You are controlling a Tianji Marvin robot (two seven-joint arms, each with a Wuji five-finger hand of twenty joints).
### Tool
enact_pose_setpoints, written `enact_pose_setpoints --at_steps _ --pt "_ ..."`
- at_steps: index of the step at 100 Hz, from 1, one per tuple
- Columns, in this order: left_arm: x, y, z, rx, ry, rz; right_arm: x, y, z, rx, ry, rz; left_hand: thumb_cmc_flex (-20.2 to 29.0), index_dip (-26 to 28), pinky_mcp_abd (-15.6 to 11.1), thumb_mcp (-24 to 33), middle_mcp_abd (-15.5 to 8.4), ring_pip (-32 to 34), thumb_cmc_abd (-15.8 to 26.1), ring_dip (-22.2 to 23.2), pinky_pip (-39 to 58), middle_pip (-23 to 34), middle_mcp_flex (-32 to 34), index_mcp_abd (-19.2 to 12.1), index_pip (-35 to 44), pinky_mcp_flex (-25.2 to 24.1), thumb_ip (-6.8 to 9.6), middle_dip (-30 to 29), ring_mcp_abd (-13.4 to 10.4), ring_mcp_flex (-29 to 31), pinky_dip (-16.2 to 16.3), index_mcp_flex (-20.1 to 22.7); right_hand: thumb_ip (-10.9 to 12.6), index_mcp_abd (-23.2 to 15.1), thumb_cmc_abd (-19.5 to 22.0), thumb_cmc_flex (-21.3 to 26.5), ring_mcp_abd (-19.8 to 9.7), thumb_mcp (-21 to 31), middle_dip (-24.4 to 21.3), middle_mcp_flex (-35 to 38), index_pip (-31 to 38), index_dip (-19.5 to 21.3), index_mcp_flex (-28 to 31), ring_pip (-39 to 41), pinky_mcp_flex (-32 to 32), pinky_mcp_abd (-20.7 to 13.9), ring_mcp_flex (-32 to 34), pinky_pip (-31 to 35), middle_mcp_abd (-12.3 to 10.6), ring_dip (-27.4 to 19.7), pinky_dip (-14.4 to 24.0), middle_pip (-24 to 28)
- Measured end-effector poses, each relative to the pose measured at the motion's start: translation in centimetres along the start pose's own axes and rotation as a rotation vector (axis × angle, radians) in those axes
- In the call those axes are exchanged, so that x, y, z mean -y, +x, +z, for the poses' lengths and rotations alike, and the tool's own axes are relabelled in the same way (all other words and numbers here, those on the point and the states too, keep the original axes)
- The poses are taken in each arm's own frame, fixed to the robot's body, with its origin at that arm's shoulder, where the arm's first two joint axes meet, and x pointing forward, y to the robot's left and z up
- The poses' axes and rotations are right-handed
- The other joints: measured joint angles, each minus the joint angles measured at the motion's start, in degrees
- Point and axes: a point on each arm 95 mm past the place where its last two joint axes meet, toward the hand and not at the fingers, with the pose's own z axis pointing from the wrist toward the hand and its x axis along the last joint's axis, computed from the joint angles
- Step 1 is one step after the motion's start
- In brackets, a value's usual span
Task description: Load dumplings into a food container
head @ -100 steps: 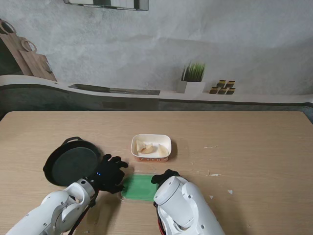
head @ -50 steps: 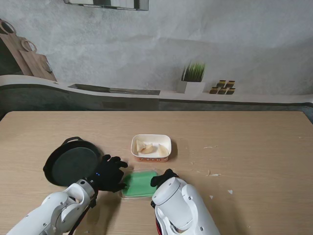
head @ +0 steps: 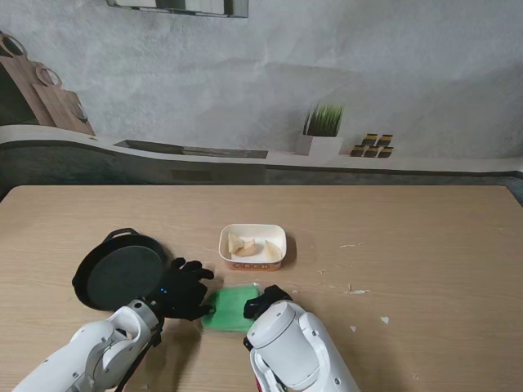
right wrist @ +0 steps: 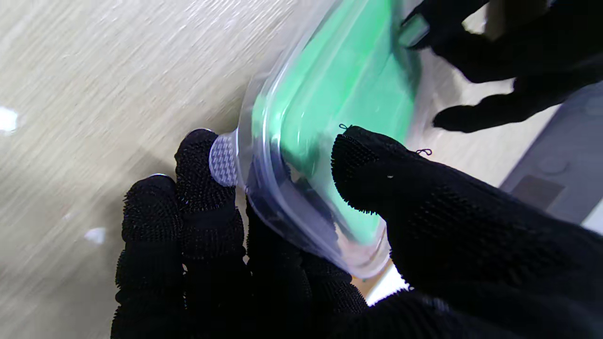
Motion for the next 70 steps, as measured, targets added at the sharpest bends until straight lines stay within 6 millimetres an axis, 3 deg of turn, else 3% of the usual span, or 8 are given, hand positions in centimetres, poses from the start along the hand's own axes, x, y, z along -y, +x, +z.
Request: enact_pose_setpoints --at_steps 5,10,21,37,39,46,60,70 --pt "0.0 0.0 0.0 0.0 0.003 -0.002 0.2 0.1 0.0 -0.022 0.003 -0.023 0.0 0.0 0.0 0.0 0.0 0.0 0.03 0.0 0.0 0.0 0.0 0.0 0.0 0.0 0.0 0.0 0.0 0.0 0.0 0.0 0.0 -0.16 -0.03 0.0 -0.03 0.0 -0.02 0.46 1.13 -0.3 0.01 0.48 0.14 0.0 0.09 0.38 -0.12 -0.02 -0.16 0.03" --pt "-0.1 -0.1 -0.1 0.0 0.006 -0.005 0.1 -0.1 0.1 -0.026 0.006 -0.033 0.0 0.0 0.0 0.0 0.0 0.0 0.05 0.0 0.0 0.0 0.0 0.0 0.0 0.0 0.0 0.0 0.0 0.0 0.0 0.01 -1.2 -1.72 -0.98 1.77 -0.1 0.77 -0.74 3.14 3.06 -3.95 0.79 0.97 1.51 0.53 1.83 1.2 -0.21 -0.69 -0.31 0.14" --pt "-0.1 -0.1 -0.1 0.001 0.015 -0.008 0.0 0.0 0.1 -0.055 -0.064 -0.044 -0.01 0.0 0.0 -0.44 0.0 0.0 0.07 0.0 0.0 0.0 0.0 -0.32 -2.16 0.0 0.0 0.0 0.0 0.0 0.0 -0.85 -1.52 -5.31 -2.27 3.39 0.07 1.44 -3.71 11.53 5.1 -10.11 8.37 1.25 6.27 2.97 7.92 3.19 0.17 -2.46 -0.41 -0.77" --pt "-0.1 -0.3 -0.7 0.012 0.036 -0.017 -0.1 -0.1 0.1 -0.081 -0.111 -0.01 0.91 -1.34 0.0 -1.42 0.0 0.0 -0.08 0.0 0.57 0.0 -0.01 -2.9 -6.69 0.0 0.0 0.0 0.0 0.28 0.0 -1.51 -3.92 -6.14 -3.27 4.42 1.02 1.44 -5.25 16.06 4.53 -11.38 15.73 3.02 10.16 6.14 12.03 5.14 2.2 -3.83 -0.43 -2.52" --pt "-0.1 -0.4 -0.8 0.015 0.04 -0.02 -0.1 -0.2 0.2 -0.08 -0.113 -0.012 0.92 -3.07 0.0 -1.7 0.0 0.0 0.06 0.0 0.6 0.0 -0.01 -3.34 -10.38 0.0 0.0 0.0 0.0 0.28 0.0 -4.03 -3.92 -6.14 -3.27 4.44 1.2 1.43 -5.25 16.16 4.35 -11.39 16.12 3.23 10.16 6.5 12.03 5.3 2.28 -3.85 -0.43 -2.52" --pt "0.1 -0.6 -1.3 0.028 0.066 -0.032 -0.5 -0.2 0.3 -0.079 -0.12 -0.046 0.92 -4.67 0.01 -3.99 0.0 0.0 2.01 0.0 0.93 0.0 -0.01 -5.37 -15.85 0.0 0.77 0.0 0.0 0.28 0.02 -6.96 -3.97 -6.14 -3.28 4.44 1.24 1.41 -5.01 16.16 4.2 -11.38 16.16 4.77 10.31 6.65 12.09 6.18 2.51 -3.86 -0.43 -2.52" --pt "1.4 -0.5 -2.5 0.048 0.16 -0.042 -0.7 -0.5 0.1 -0.067 -0.123 0.055 0.84 -3.54 0.01 -5.62 0.0 0.19 3.42 0.09 2.05 0.09 -0.01 -7.34 -17.56 0.0 2.61 0.0 0.04 0.93 1.06 -14.49 -4.59 -6.15 -3.29 4.65 1.43 1.41 -2.78 16.17 4.12 -9.67 16.22 7.48 10.48 7.26 12.09 7.34 3.01 -3.86 0.06 -2.51" --pt "2.1 -0.5 -2.8 0.06 0.184 -0.047 -1.0 -0.5 -0.2 -0.075 -0.117 0.066 0.83 -2.37 0.01 -7.22 0.55 0.74 4.08 0.78 2.07 0.83 0.03 -7.63 -17.66 0.0 2.87 1.23 0.08 1.18 1.08 -19.64 -4.59 -6.17 -3.29 4.9 1.44 1.41 -2.05 16.17 4.12 -8.77 16.23 7.94 10.54 7.29 12.09 7.46 3.15 -3.86 0.13 -2.49"
